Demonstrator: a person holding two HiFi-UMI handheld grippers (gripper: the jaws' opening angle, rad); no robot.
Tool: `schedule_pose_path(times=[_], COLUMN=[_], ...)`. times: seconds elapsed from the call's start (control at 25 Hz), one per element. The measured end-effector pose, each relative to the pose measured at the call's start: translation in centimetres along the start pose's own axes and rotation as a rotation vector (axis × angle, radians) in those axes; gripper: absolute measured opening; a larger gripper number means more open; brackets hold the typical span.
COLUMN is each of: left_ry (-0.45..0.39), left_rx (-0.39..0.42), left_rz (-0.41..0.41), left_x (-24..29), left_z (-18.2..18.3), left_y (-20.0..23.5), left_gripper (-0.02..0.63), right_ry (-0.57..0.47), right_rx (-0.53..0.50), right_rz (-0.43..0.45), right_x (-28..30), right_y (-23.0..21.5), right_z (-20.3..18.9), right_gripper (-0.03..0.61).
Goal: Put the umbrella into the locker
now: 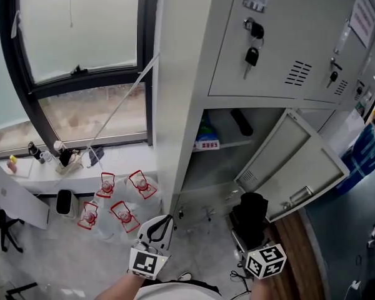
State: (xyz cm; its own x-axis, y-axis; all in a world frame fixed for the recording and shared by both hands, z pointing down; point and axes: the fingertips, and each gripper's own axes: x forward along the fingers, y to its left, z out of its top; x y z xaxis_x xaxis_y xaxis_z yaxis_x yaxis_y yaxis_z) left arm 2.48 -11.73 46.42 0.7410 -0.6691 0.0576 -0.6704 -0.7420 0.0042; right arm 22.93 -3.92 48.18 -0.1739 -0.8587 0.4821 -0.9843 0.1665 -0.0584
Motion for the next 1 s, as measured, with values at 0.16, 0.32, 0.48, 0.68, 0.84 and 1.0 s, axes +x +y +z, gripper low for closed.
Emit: schedule_pose_path(times=[0.16,0.32,0.48,0.68,0.84,1.0], left_ry=[0.022,0.043,0.043,0.018,0.01,0.015], left_rx=[0.017,0.033,0.037,0.038,0.021,0.02], left_rz=[-0.027,-0.057,-0.084,-0.106,-0.099,-0.09], left_x=[0.0,0.0,0.0,-0.2,-0.3,-0.6], left_z=[0.1,0.0,0.2,0.5,0.6,0.4], left_y=[-0.2,-0.6,-0.9,-1.2,-1.1,-0.7], left_gripper=[0.028,0.028,0.028,0.028,0.028,0.028], right_ry=[0.013,0.031,0.049,0.09,0.105,0.123], right_rx=[0.005,-0.01,-0.014,-0.06,-0.116,-0.156], right_rz=[0.008,0.0,-0.003,-0.017,-0.017,-0.01], right_x=[0.6,1.5,2.5,6.2,9.4,11.6], right_y=[0.3,0.0,-0.5,-0.9,-0.9,-1.4], right_z=[-0.2,-0.3,-0.6,-0.8,-0.2,0.2], right_gripper=[0.206,0.206,0.206,0.204,0.204,0.204])
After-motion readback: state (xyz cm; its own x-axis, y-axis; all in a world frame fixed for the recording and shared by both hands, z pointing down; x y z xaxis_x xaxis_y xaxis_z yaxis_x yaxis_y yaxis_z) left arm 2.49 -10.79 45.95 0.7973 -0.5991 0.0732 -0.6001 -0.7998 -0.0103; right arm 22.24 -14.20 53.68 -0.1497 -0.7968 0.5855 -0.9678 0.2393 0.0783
